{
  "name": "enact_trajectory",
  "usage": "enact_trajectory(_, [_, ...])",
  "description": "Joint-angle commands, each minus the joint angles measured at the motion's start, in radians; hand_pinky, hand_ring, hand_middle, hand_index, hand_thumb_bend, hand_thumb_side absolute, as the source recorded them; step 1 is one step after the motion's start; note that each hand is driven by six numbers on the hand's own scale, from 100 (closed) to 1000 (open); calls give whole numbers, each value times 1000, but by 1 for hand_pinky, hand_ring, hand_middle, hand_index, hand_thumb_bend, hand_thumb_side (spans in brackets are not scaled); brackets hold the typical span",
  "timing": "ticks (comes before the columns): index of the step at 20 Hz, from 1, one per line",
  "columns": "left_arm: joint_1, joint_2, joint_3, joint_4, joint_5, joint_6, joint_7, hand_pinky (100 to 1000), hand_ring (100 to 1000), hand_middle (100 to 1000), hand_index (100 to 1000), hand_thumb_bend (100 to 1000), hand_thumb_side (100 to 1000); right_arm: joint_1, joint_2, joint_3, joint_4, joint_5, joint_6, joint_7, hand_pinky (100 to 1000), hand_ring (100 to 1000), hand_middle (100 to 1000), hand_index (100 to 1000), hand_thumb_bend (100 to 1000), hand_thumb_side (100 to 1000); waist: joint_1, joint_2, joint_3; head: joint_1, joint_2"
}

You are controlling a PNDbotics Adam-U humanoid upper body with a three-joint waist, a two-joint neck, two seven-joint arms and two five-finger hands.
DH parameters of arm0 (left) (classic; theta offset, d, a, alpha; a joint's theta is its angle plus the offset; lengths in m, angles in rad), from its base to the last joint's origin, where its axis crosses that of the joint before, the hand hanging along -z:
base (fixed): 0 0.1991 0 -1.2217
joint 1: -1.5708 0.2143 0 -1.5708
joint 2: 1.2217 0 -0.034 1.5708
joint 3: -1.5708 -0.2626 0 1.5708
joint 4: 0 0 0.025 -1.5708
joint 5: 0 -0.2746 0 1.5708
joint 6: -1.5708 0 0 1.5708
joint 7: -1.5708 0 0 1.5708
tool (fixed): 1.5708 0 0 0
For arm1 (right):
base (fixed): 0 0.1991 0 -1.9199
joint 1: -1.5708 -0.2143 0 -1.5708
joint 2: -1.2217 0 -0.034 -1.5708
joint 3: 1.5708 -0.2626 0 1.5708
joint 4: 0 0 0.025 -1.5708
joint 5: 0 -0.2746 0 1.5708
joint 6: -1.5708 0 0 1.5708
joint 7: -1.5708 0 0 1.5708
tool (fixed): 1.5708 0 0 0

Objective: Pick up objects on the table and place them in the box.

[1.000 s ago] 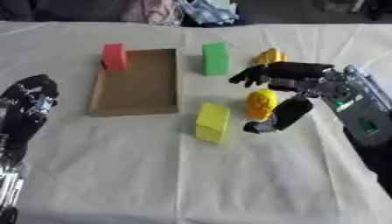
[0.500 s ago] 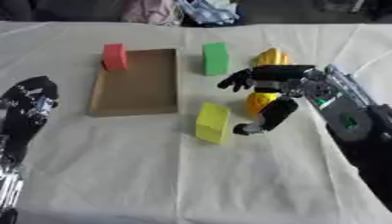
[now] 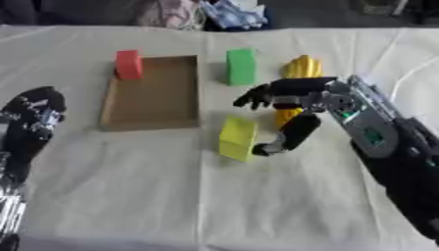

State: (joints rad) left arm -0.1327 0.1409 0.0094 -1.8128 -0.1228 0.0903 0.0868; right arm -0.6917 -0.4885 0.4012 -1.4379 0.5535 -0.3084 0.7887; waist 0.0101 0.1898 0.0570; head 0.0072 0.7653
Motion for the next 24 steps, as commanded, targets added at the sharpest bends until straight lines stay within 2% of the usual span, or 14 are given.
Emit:
enact_trajectory(1, [-6,14,-3,-15,-6,-2,-3,700,681,712,775,357,488,-22,-1,-7,4,9,-3,2,811,854,914,1000,408,506,-6,-30,0,0,5])
enact_trajectory(24, [-6,11,-3,-14,-6,-2,-6,700,681,712,775,356,489,-56,77,-11,125,77,-15,-14,802,846,896,994,399,519,-6,-30,3,-4,5])
